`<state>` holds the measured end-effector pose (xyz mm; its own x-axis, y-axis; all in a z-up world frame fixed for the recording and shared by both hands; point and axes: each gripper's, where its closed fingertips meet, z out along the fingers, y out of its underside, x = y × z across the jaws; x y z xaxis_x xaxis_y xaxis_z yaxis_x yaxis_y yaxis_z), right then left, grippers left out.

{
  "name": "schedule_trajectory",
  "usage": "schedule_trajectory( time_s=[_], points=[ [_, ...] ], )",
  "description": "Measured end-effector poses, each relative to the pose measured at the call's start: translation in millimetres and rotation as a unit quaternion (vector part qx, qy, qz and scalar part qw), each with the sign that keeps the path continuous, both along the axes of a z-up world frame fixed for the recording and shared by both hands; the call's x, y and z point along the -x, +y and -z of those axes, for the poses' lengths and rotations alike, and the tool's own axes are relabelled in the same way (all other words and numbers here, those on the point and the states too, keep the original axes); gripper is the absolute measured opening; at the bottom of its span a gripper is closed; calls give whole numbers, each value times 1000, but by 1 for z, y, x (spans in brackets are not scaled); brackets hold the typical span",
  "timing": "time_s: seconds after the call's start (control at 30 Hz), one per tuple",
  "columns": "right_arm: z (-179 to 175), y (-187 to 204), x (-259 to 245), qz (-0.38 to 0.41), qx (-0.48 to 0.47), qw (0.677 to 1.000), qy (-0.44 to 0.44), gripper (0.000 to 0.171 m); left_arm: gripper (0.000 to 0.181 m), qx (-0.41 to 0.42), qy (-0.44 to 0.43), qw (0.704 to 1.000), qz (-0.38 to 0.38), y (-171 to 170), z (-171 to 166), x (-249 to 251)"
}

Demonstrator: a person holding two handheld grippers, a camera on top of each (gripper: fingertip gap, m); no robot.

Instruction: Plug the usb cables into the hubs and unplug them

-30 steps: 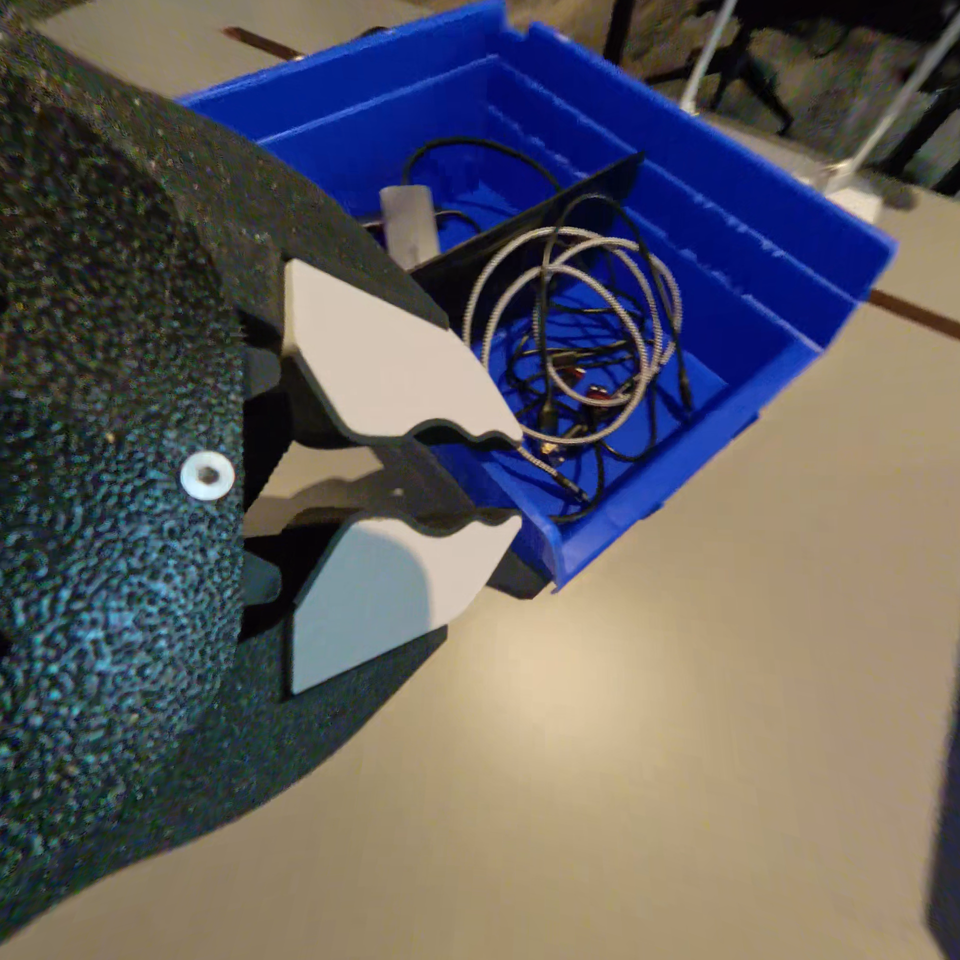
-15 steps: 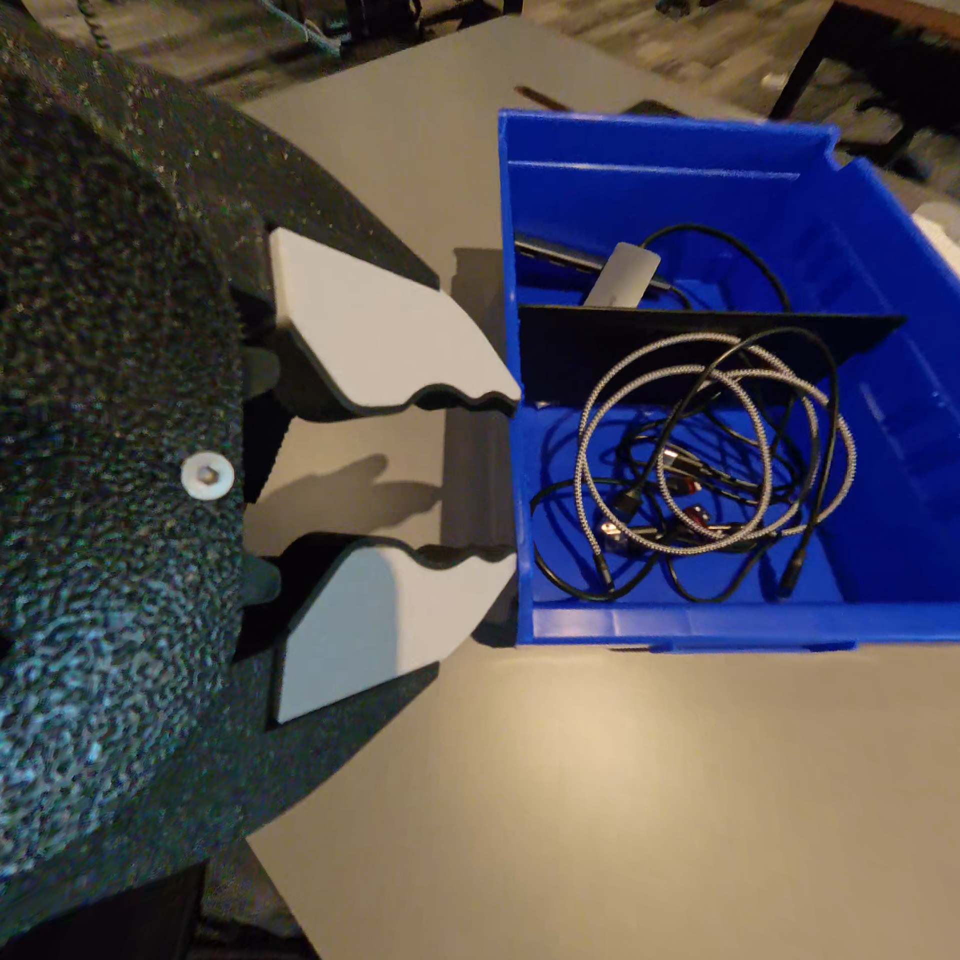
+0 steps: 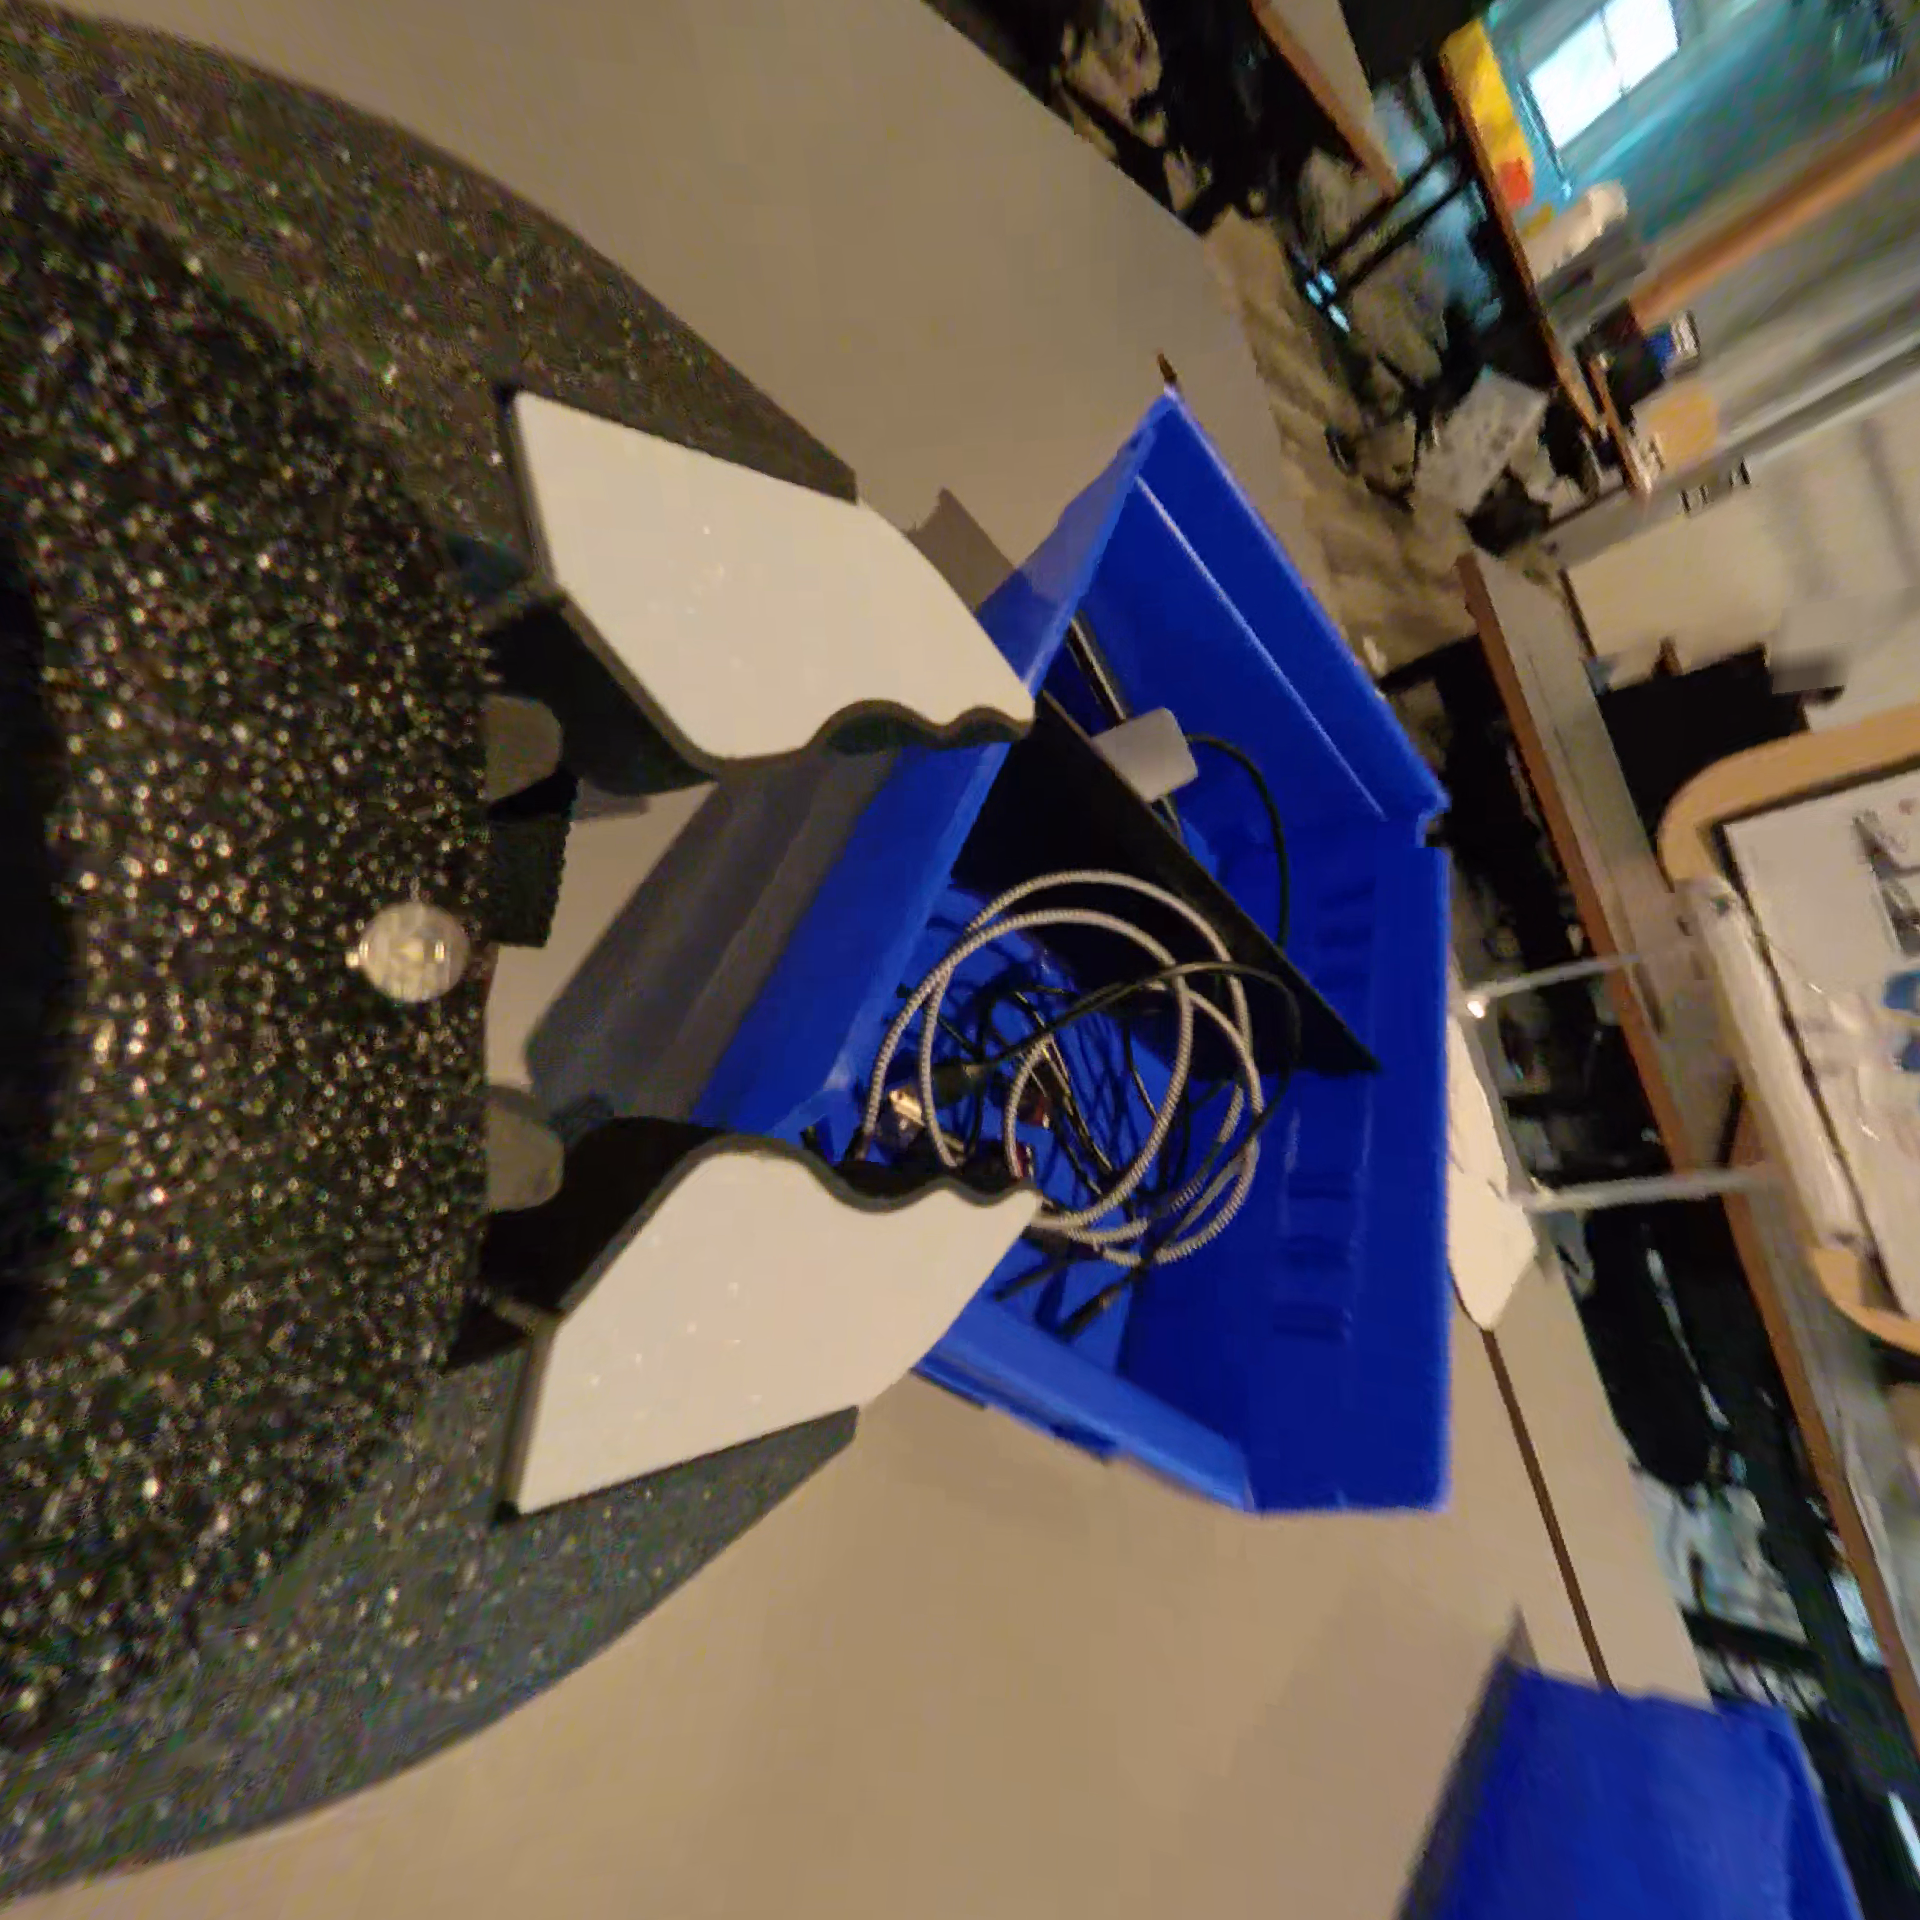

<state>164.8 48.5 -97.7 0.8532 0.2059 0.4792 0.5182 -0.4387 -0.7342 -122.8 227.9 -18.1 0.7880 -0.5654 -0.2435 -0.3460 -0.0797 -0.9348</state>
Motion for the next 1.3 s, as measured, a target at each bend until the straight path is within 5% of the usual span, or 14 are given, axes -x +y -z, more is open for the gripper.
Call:
schedule_trajectory(
  time_s=[0.17, 0.5, 0.7, 0.9, 1.3],
  points=[
    [0, 0, 0, 0, -3, 1000, -6, 45, 71, -23, 24, 998, -54, 10, 12, 22],
    [0, 0, 1, -4, -3, 1000, -5, 45, 57, -16, -21, 981, -194, 39, 11, 151],
    [0, 1, 0, 2, 1, 1000, -1, 45, 62, -28, -92, 994, -48, -9, -14, 52],
    [0, 0, 1, 1, -3, 1000, -7, 44, 65, -56, -11, 998, 22, -31, 2, -54],
    [0, -1, 3, -8, -3, 1000, -6, 45, 49, -58, 69, 995, -32, 8, 31, -50]
  ],
)
